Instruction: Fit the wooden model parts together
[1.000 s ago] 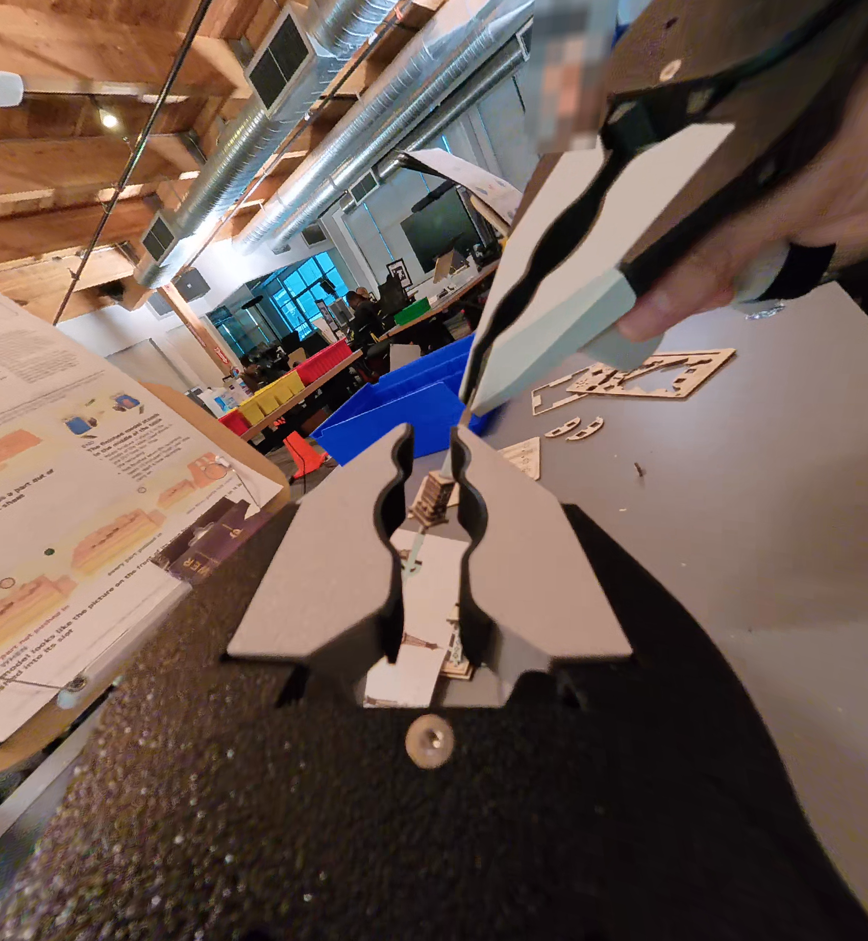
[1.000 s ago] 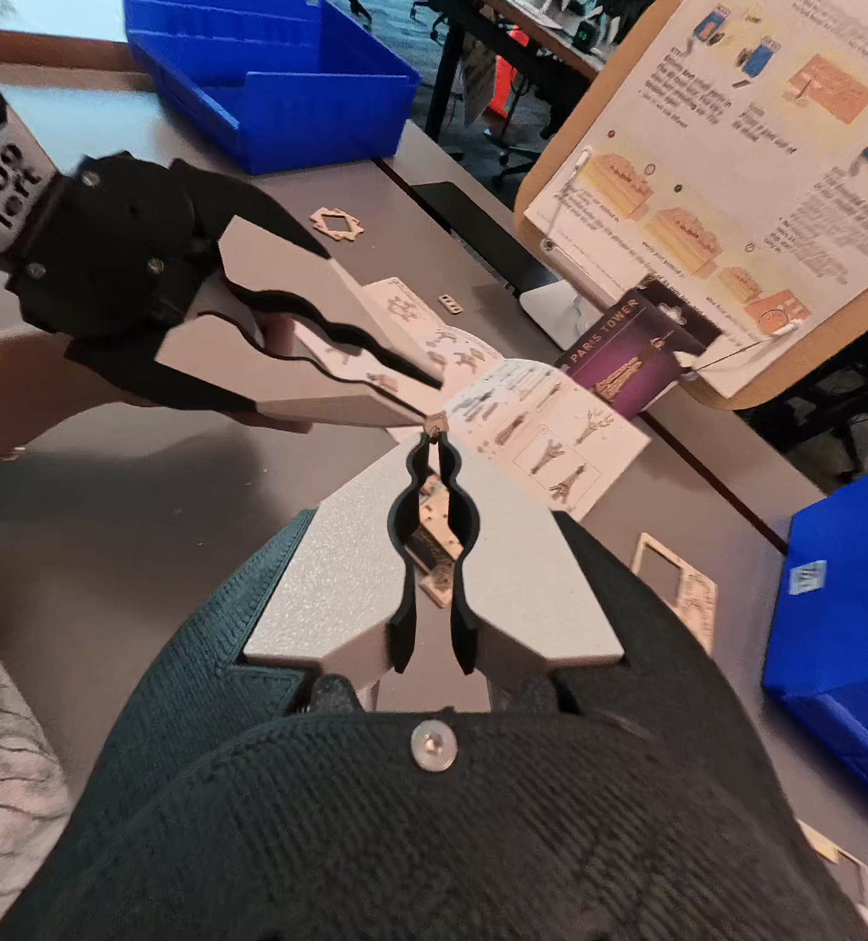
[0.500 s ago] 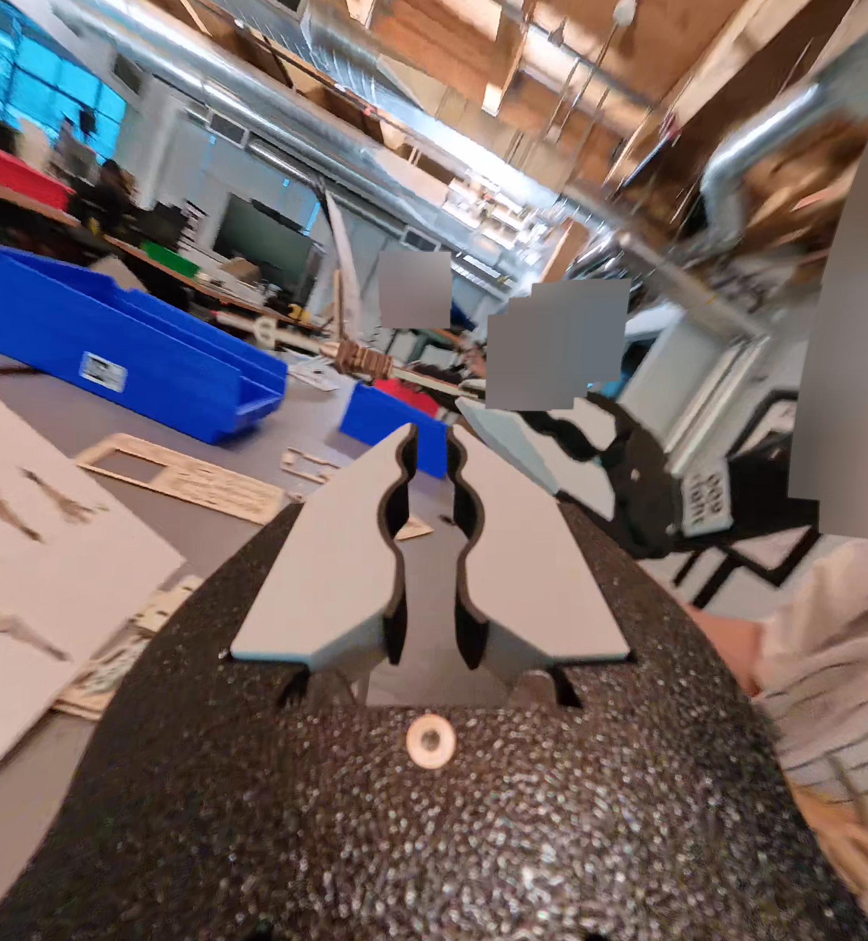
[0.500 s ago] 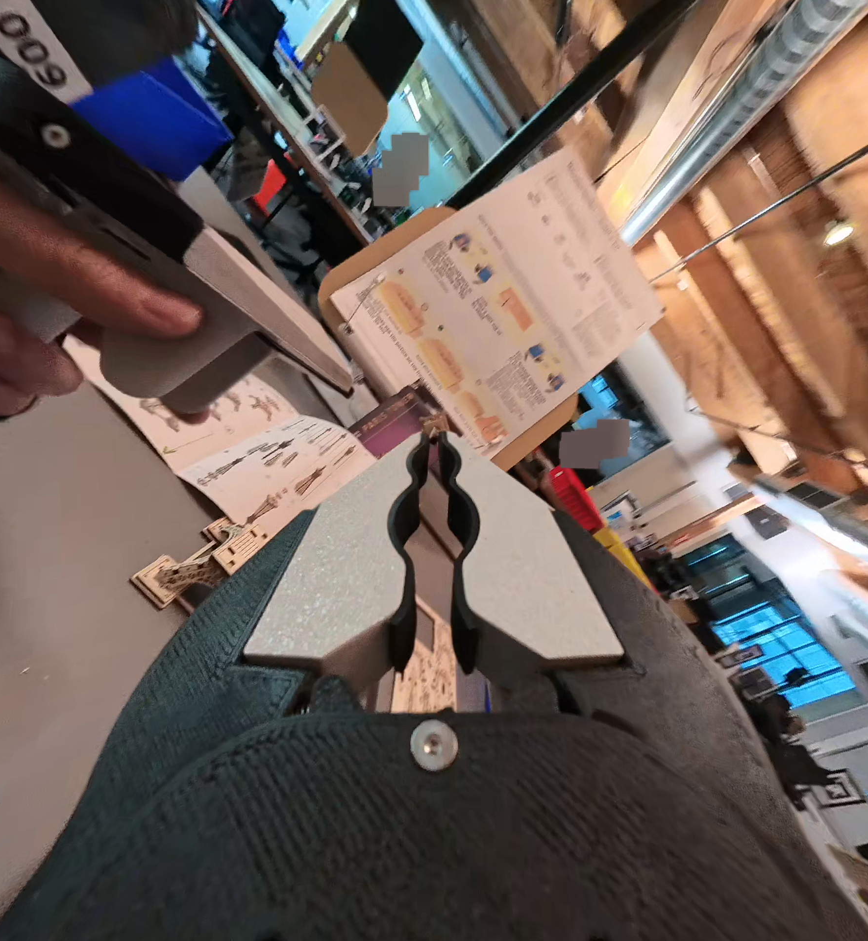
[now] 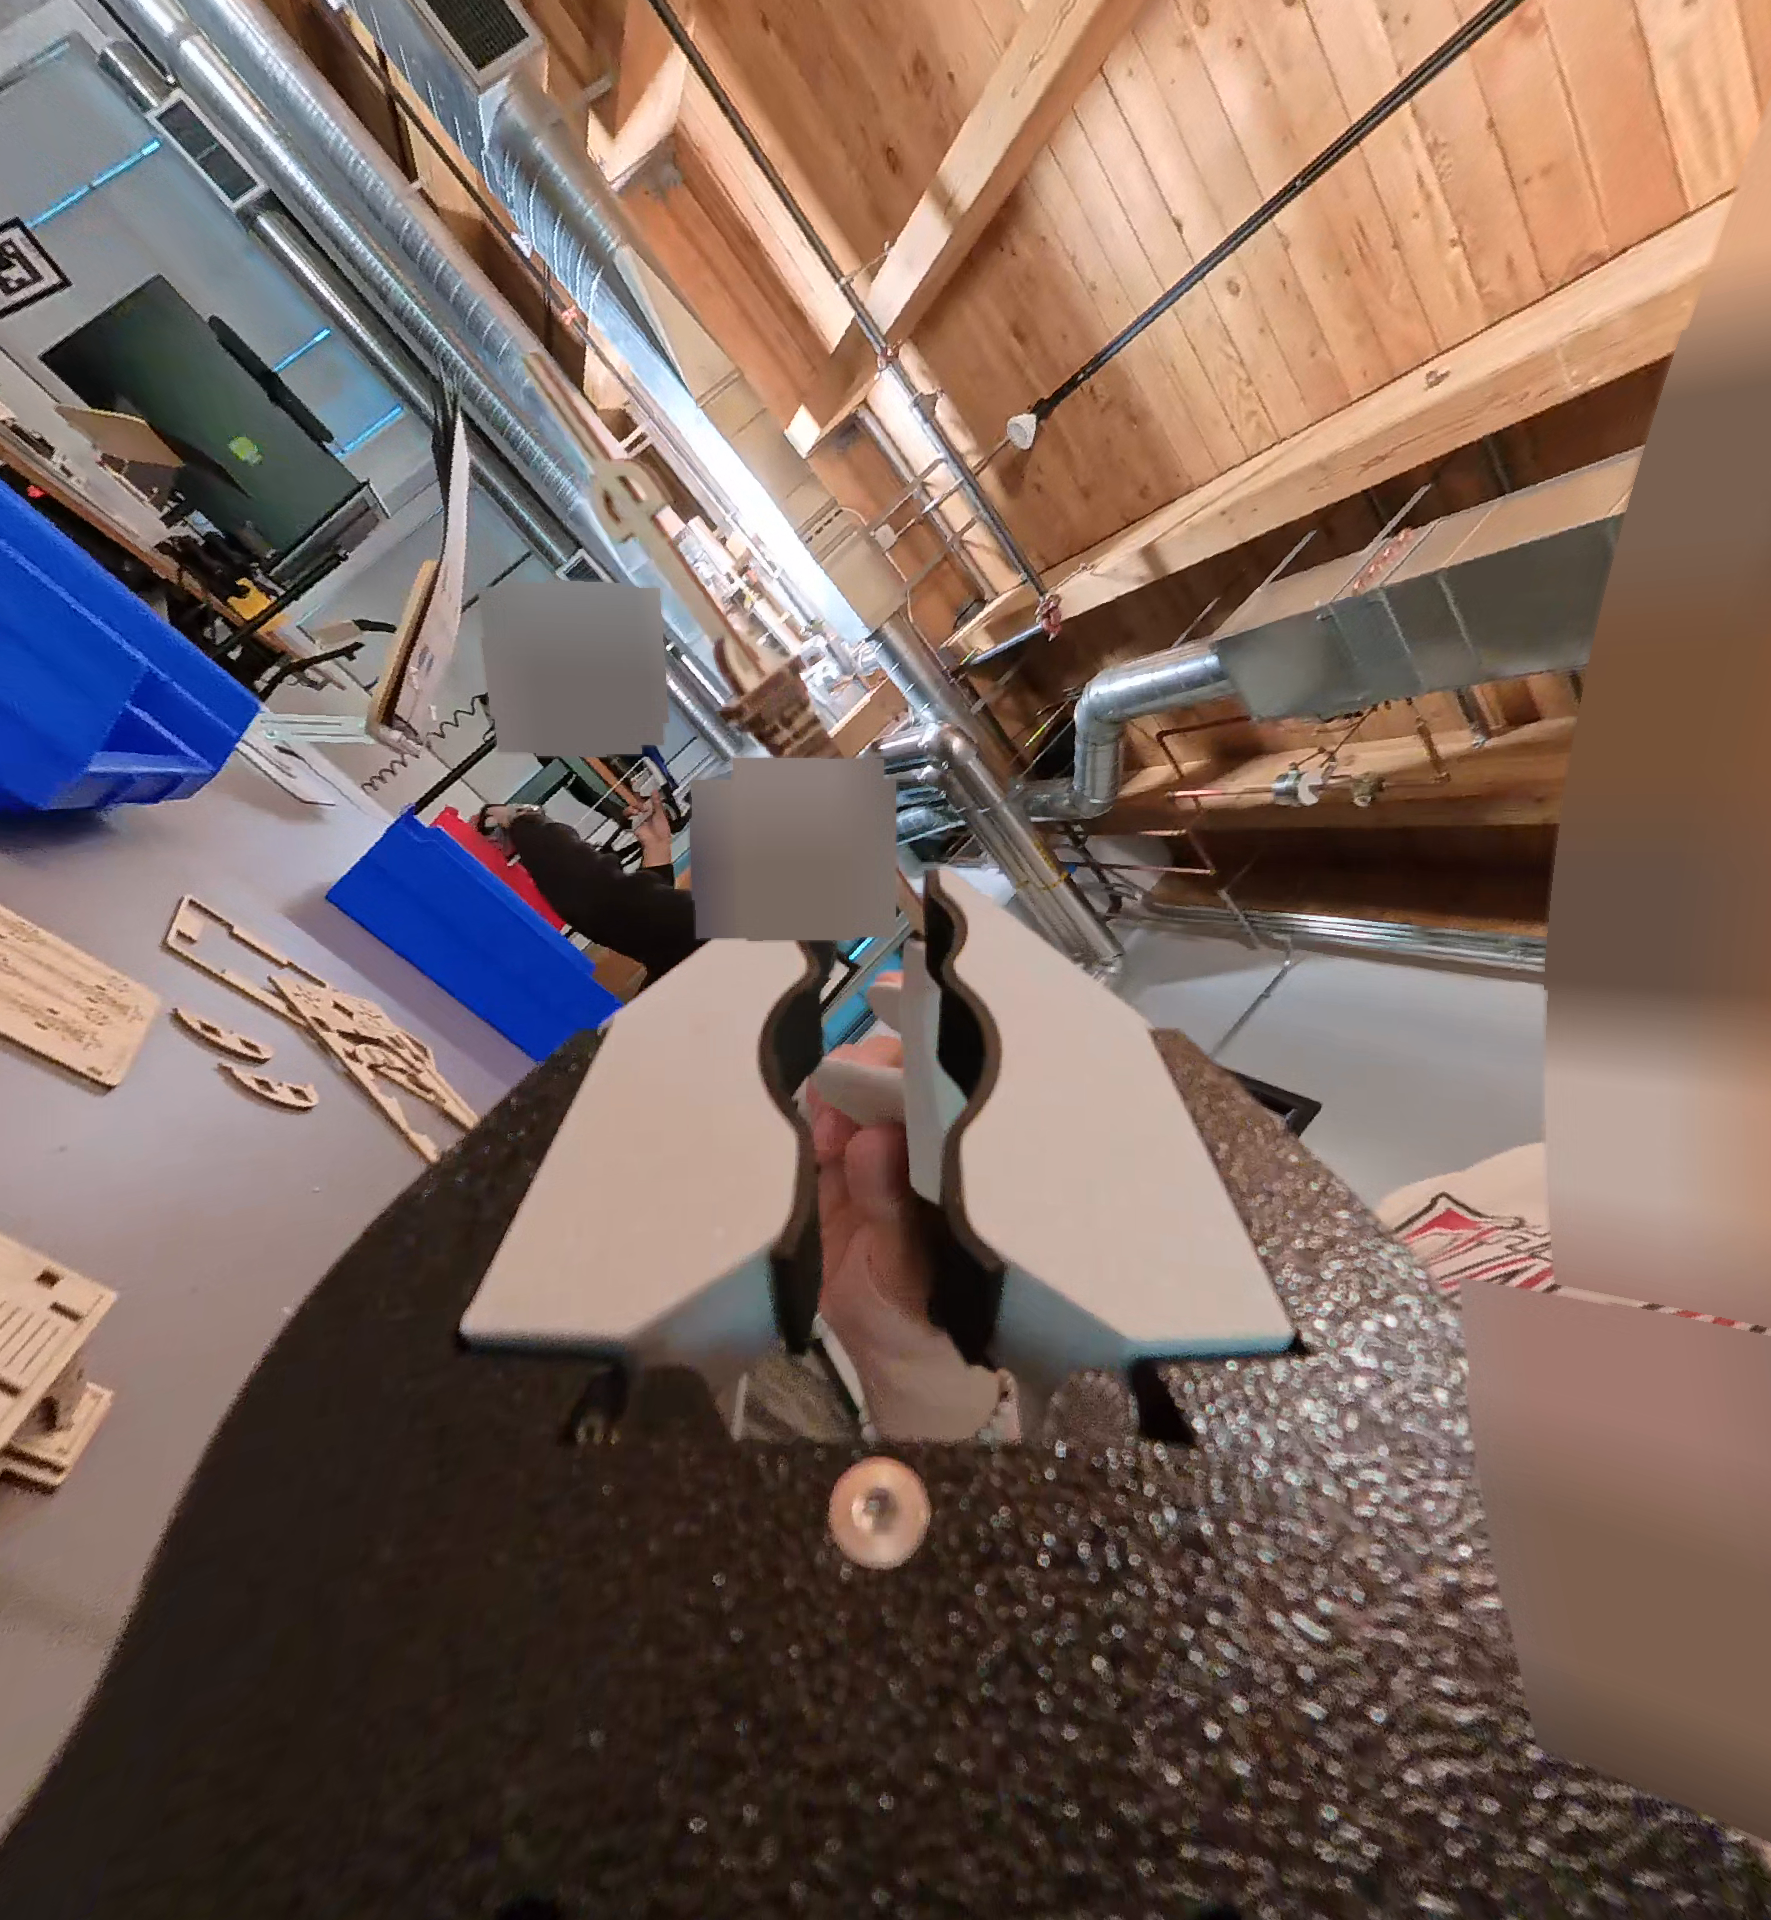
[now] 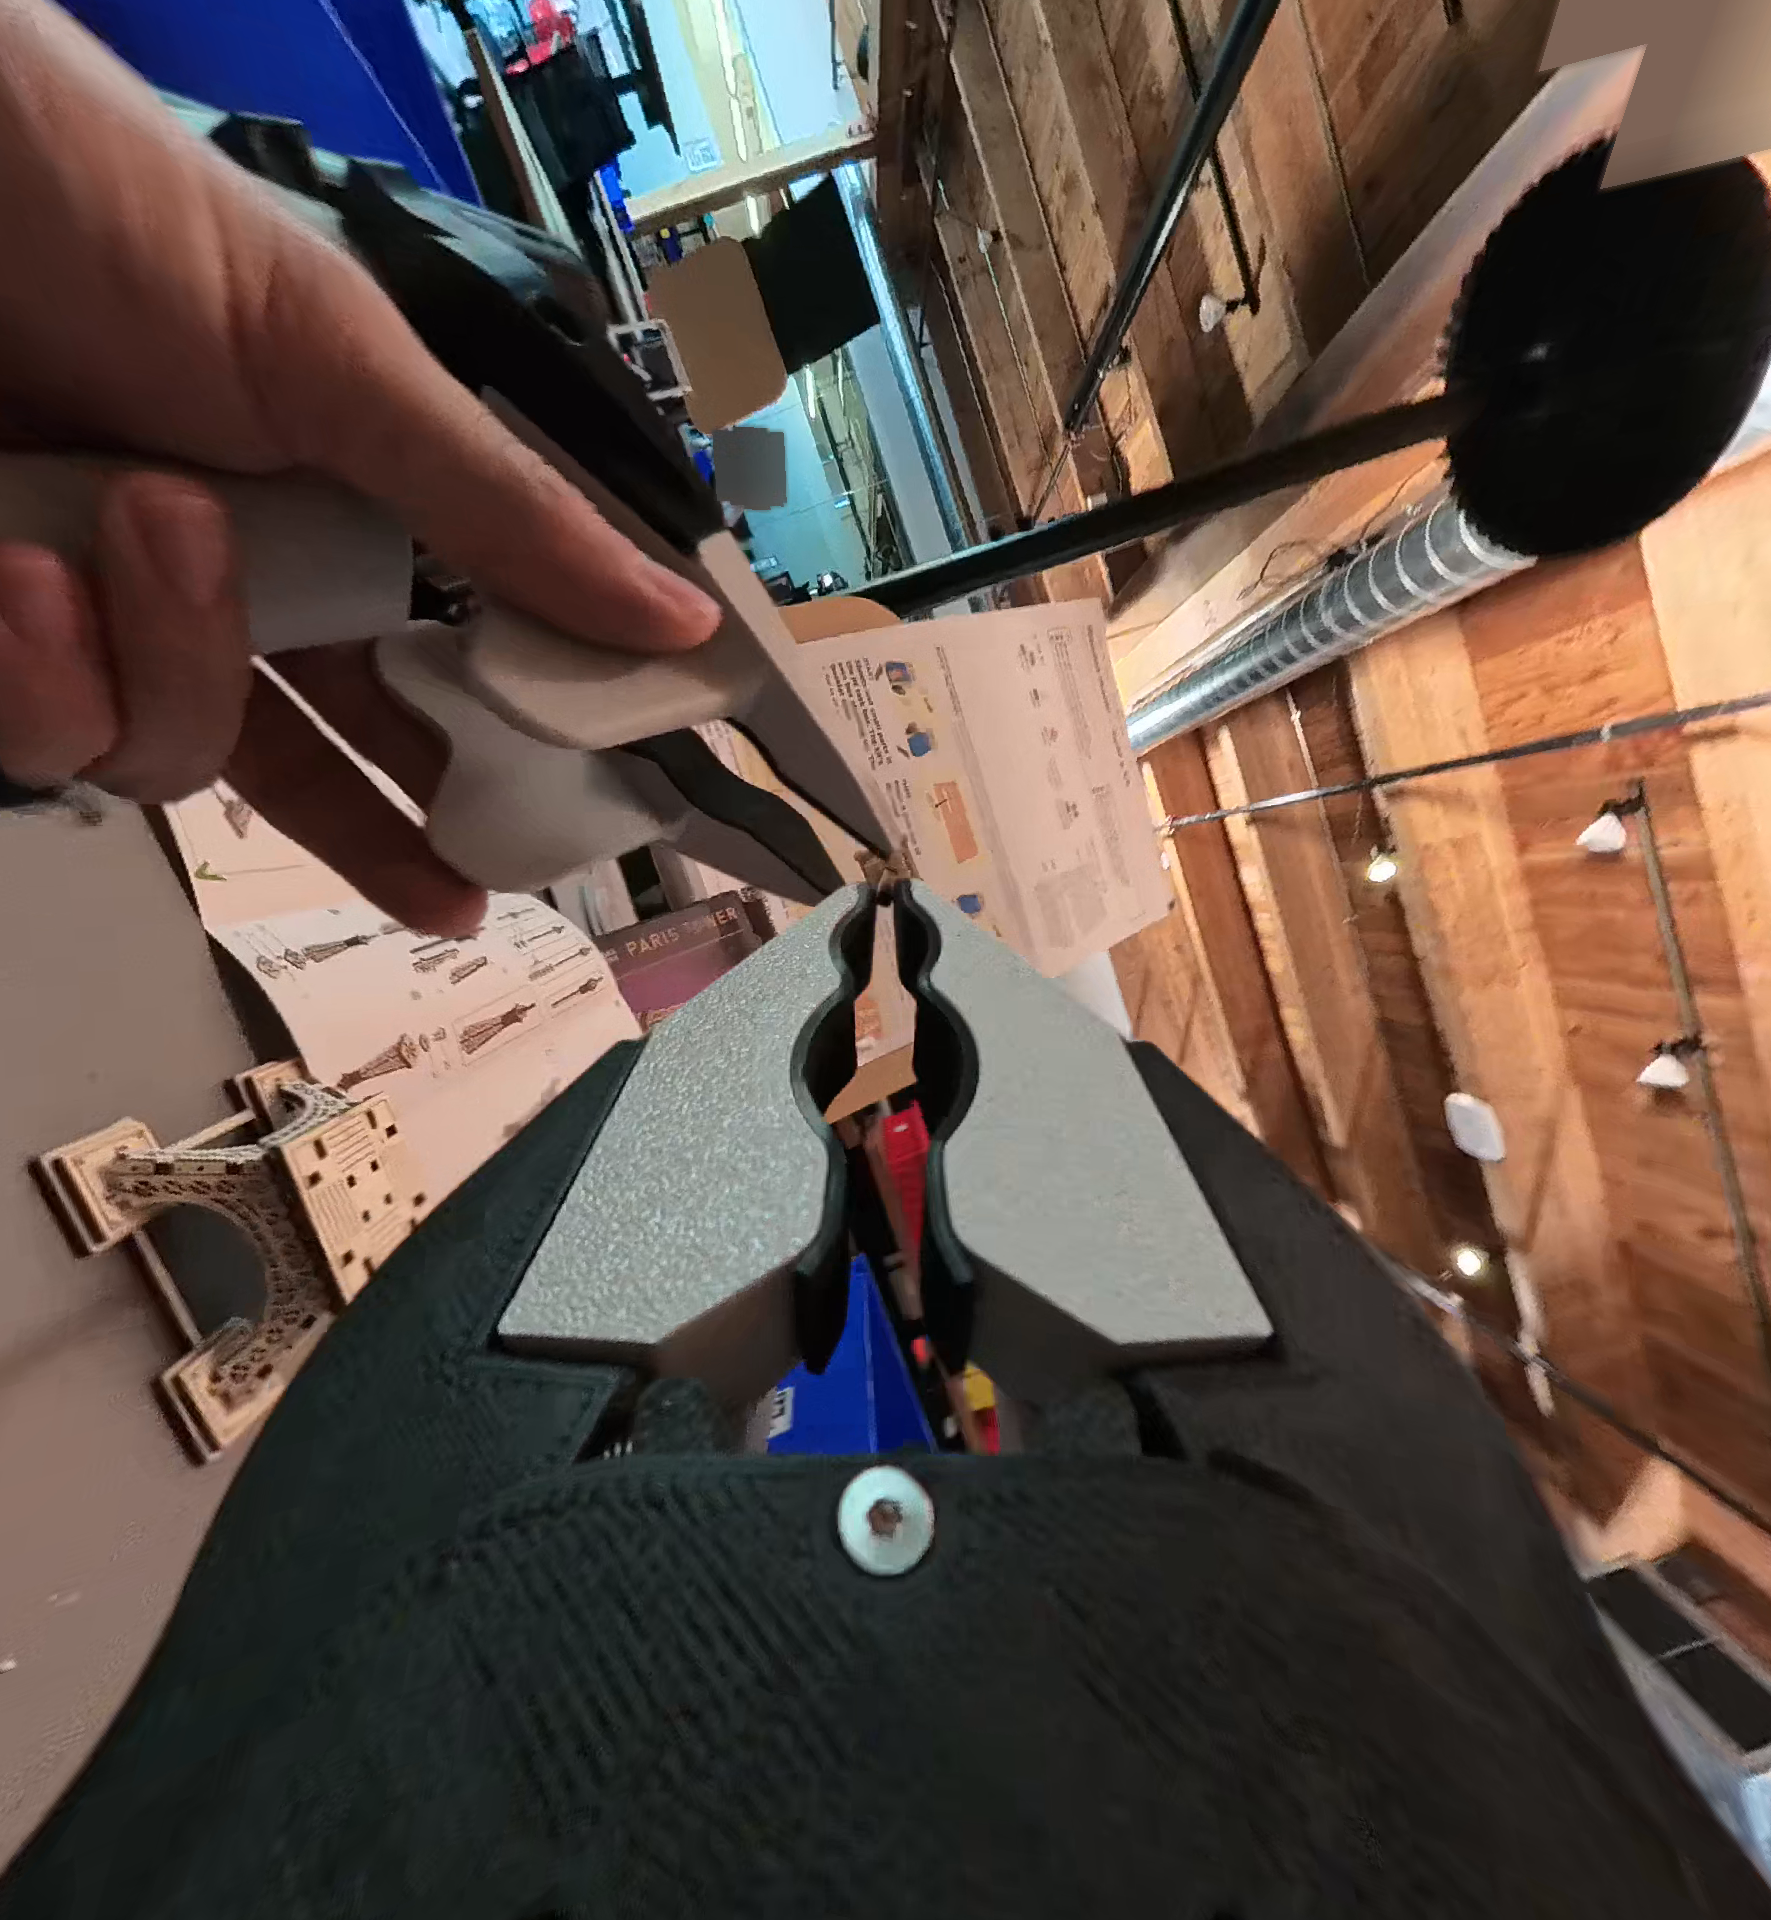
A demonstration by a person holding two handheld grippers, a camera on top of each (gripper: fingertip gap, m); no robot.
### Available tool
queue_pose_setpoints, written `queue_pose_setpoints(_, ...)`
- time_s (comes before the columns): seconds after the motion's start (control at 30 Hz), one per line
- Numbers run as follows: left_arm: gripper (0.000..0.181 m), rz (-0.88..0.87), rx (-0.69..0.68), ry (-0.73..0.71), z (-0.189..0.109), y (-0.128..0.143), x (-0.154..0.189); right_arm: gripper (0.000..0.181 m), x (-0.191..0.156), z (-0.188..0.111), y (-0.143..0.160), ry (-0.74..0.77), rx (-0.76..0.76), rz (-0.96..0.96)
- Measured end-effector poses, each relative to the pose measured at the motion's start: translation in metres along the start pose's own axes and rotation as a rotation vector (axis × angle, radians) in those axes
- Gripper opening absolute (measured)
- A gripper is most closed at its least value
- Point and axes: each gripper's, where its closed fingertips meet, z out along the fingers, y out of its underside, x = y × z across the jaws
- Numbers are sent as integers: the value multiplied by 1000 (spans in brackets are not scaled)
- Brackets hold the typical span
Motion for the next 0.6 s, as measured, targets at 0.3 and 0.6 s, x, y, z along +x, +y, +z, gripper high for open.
queue_pose_setpoints(0.3,5,7,37,-14,-6,-9,0,1,-14,5,-10,17,52,-309)
queue_pose_setpoints(0.6,2,69,28,-38,-12,-13,-2,2,-23,8,-10,-22,84,-340)
